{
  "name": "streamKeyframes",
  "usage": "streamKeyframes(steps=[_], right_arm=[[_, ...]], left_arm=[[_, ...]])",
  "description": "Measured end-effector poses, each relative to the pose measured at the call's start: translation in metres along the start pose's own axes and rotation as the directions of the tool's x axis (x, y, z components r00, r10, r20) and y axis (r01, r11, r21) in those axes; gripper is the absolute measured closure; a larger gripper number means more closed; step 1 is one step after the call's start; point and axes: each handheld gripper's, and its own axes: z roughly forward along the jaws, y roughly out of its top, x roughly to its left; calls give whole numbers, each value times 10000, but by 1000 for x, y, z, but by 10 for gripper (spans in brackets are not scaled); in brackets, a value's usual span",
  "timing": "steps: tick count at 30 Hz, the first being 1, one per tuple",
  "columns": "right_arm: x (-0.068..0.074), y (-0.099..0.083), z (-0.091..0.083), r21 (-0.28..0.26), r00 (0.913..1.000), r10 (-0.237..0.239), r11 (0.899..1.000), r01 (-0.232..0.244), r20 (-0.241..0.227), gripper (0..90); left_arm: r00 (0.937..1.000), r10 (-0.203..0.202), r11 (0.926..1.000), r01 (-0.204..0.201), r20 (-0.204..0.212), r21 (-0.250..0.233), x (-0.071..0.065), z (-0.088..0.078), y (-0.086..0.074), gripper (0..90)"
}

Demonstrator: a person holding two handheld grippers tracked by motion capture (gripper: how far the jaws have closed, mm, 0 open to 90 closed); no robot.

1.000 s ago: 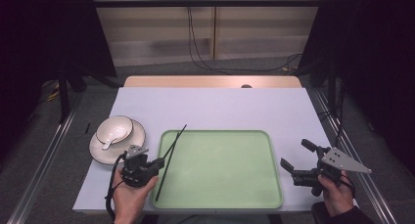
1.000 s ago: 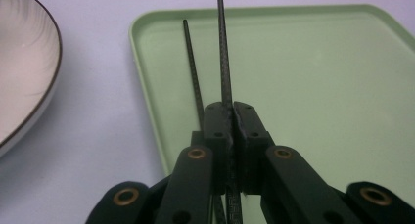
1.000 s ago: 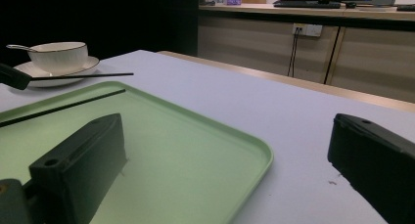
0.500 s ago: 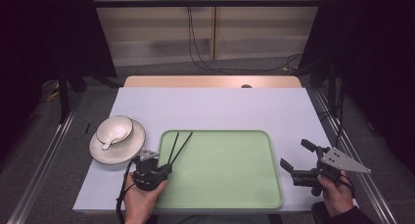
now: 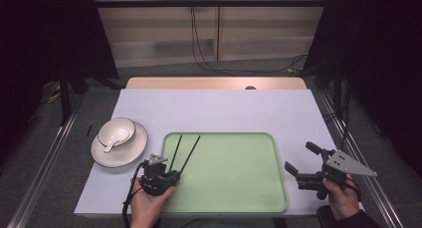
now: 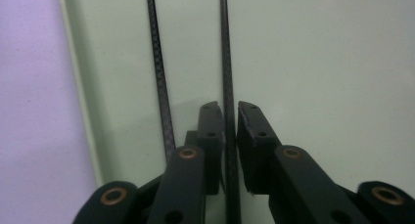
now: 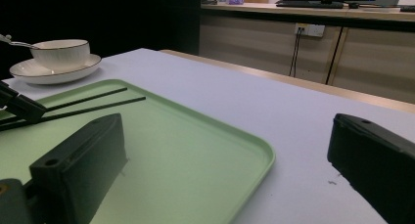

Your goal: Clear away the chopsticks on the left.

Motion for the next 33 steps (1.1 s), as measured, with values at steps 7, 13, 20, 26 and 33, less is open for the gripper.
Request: streamKeyframes(steps=[7, 13, 20, 26, 33], right_arm=[[0, 0, 0, 5, 10000, 18, 10000, -18, -53, 4], [0, 0, 0, -3, 10000, -13, 10000, 13, -97, 4], [0, 0, -1, 1, 10000, 22, 10000, -22, -80, 4], [0, 0, -1, 17, 10000, 16, 10000, -16, -75, 4], [1, 0, -2, 0, 10000, 4, 10000, -4, -22, 4]], left_arm=[[9992, 10, 10000, -9, 407, -5, 5, 0, 1, 743], [9964, 411, 9981, -376, 740, -481, 10, -5, 4, 695], [9659, 2355, 9572, -2115, 1072, -1974, 8, -17, 10, 432], [9506, 2984, 9225, -2642, 860, -2814, 17, -32, 14, 150], [9482, 3069, 8919, -2566, 816, -3724, 36, -57, 7, 34]])
